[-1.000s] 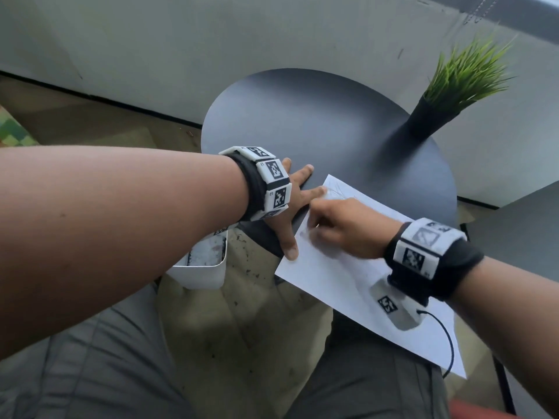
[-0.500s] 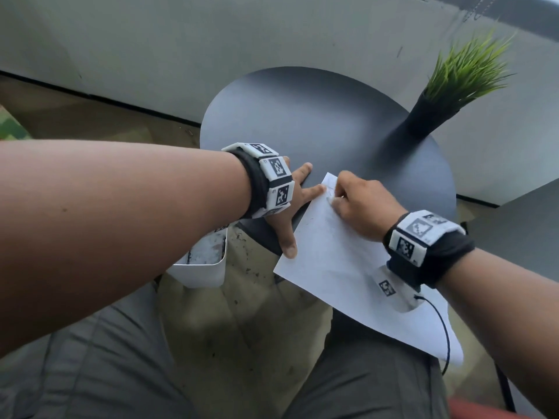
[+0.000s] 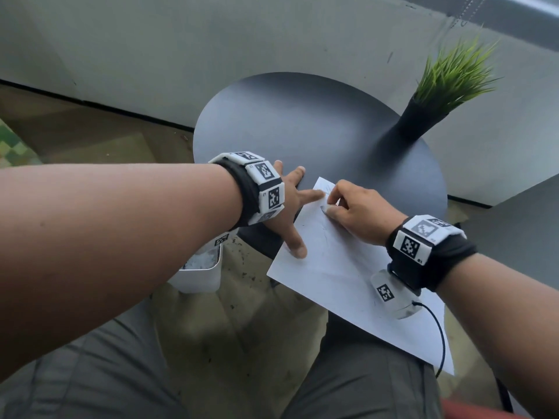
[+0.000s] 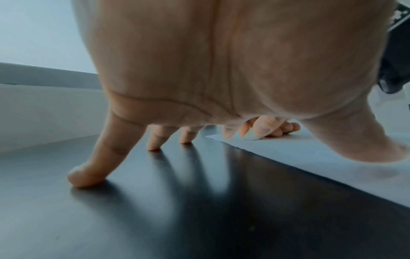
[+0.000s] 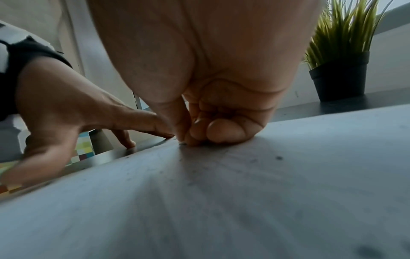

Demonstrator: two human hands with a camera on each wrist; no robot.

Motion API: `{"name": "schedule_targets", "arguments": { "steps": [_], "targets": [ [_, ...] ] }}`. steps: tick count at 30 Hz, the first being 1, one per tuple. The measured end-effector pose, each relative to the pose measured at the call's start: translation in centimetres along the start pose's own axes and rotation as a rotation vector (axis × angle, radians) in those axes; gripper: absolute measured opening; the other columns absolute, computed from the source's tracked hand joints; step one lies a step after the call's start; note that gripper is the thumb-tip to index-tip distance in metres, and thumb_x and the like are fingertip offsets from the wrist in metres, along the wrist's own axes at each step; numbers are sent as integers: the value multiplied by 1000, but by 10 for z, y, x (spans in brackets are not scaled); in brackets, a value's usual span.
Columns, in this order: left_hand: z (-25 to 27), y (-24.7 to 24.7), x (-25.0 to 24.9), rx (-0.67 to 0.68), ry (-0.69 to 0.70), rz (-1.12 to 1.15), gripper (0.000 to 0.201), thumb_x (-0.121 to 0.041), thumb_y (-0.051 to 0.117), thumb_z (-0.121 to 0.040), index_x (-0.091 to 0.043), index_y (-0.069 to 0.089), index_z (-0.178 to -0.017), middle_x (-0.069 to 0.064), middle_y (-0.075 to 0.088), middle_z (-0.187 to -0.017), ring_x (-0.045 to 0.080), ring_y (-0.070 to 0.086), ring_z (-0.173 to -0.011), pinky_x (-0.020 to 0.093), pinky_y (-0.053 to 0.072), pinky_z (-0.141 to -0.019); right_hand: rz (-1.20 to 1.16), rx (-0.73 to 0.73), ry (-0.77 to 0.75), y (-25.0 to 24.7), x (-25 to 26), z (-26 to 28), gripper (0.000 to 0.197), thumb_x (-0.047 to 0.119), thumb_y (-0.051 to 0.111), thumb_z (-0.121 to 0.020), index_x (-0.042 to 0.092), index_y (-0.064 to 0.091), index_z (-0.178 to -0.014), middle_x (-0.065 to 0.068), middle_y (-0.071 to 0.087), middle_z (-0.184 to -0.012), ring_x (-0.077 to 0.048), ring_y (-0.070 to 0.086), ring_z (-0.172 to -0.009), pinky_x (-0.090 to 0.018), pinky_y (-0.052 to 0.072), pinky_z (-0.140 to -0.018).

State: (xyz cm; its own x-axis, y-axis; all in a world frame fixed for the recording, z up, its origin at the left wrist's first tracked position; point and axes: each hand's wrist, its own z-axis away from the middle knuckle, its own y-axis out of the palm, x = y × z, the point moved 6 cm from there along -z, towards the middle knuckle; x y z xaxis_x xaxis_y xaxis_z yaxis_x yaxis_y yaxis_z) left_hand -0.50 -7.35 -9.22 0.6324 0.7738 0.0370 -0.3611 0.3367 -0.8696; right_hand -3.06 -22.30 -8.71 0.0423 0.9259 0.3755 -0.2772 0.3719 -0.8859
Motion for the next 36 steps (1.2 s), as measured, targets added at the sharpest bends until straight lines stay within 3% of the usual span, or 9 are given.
{"name": "schedule_targets", "arguments": {
  "steps": [4, 7, 11, 13, 17, 22, 27, 32, 36],
  "targets": [
    [3, 2, -2, 5, -1, -4, 132, -92, 67, -45, -59, -10, -147, 4, -14, -165, 53, -3, -145, 70, 27, -105, 130, -15, -128, 7, 23, 13, 13, 29, 48, -92, 18, 48, -99, -7, 62, -88, -31, 56, -80, -38, 47, -70],
    [2, 2, -1, -2, 0, -35, 134, -95, 64, -43, -58, -13, -147, 5, -16, -165, 55, -2, -145, 69, 26, -107, 174, 146, -297, 20, 44, 31, 10, 27, 48, -93, 18, 48, -95, -8, 61, -84, -30, 55, -77, -41, 49, -72],
    [1, 2, -3, 5, 1, -38, 135, -94, 63, -46, -55, -14, -148, 7, -16, -165, 55, -1, -144, 68, 26, -106, 126, 37, -55, -5, 16, 12, 9, 30, 48, -91, 22, 49, -94, -6, 62, -87, -27, 56, -78, -38, 49, -69],
    [2, 2, -2, 12, -1, -36, 135, -94, 64, -46, -55, -15, -148, 7, -17, -165, 55, -3, -145, 69, 24, -107, 204, 6, -70, -2, 21, 15, 13, 29, 45, -94, 18, 46, -101, -8, 60, -90, -31, 53, -78, -37, 44, -66],
    [3, 1, -3, 17, -5, -64, 135, -94, 63, -47, -54, -16, -149, 7, -19, -164, 56, -2, -145, 68, 24, -109, 216, 271, -328, 24, 47, 40, 13, 24, 48, -93, 18, 50, -104, -8, 63, -95, -29, 56, -87, -41, 48, -77],
    [1, 1, -3, 11, -10, -69, 136, -96, 61, -44, -55, -18, -148, 6, -17, -164, 55, 2, -144, 68, 28, -106, 152, 17, 8, -11, 3, 17, 9, 31, 49, -92, 23, 47, -91, -1, 58, -84, -28, 57, -81, -38, 50, -70],
    [1, 1, -4, 18, -12, -72, 137, -94, 64, -46, -53, -17, -150, 8, -19, -164, 58, -4, -144, 70, 23, -108, 192, 247, -332, 24, 44, 45, 9, 24, 48, -92, 18, 50, -99, -7, 63, -90, -29, 56, -84, -40, 48, -74],
    [1, 2, -4, 19, -19, -60, 137, -94, 63, -45, -54, -18, -148, 7, -19, -164, 58, -3, -144, 71, 23, -108, 160, 0, -7, -13, 2, 16, 9, 30, 49, -92, 21, 46, -91, -4, 59, -84, -29, 56, -81, -38, 49, -70],
    [-1, 3, -3, 10, -17, -65, 139, -94, 65, -43, -53, -16, -149, 8, -19, -164, 59, -4, -143, 71, 23, -108, 258, 154, -351, 23, 46, 44, 12, 25, 44, -96, 15, 47, -101, -7, 61, -87, -32, 55, -81, -41, 46, -71]
  ]
}}
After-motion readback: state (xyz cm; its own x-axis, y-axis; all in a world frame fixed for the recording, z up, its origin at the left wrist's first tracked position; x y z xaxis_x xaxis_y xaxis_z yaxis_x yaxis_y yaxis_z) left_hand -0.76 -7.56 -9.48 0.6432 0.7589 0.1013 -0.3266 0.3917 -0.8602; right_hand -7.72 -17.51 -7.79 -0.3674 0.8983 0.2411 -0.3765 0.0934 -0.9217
